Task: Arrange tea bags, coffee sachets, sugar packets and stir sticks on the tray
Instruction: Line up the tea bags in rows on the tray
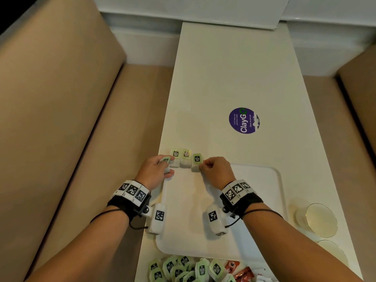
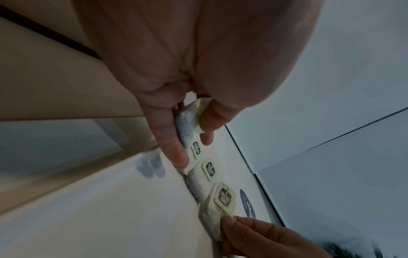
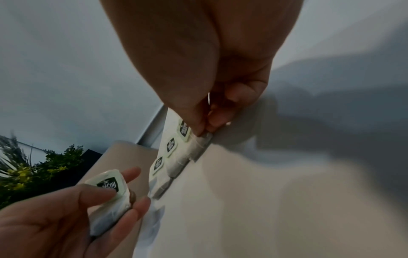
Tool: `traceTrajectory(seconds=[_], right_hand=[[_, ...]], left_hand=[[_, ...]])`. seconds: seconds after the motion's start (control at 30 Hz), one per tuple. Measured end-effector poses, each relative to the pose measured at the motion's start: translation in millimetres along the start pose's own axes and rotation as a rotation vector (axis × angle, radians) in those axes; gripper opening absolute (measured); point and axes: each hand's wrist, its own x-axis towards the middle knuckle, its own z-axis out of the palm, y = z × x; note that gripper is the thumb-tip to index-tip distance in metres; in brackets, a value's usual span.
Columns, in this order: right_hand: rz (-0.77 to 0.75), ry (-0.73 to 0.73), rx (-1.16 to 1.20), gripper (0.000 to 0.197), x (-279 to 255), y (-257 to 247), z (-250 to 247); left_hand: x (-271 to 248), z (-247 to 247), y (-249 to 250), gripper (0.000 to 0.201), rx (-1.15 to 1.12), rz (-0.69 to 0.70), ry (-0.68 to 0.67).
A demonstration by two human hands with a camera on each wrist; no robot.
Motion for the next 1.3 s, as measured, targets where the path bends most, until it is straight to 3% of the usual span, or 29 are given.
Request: traceTrajectory(seconds=[0.3,0.5,0.7,1.0,1.3], right_hand=[[0.048,0.112,0.044,0.007,-1,-6,8],[0.058,0.179,0.162,0.012,-11,-9,9],[-0.227,-0.043,0.13,0.014,-30,-22,26],[-0.204,-0.099,0.25,0.026,-43,-40,39],[-0.202,-0.086,0.129,0.029,-37,-49,41]], left_hand=[[-1,-5,1,0.029,0.042,0.037,-0.001],[0,-10,-2,0.023,0.14,0.123,-0.007],[0,-6,-3,0.012,0.115,0.139,-0.043],[2,-7,-8,0.013,0.056,0.171,-0.001],[5,-8,-10,0.019,-0.005,0.128,0.015]])
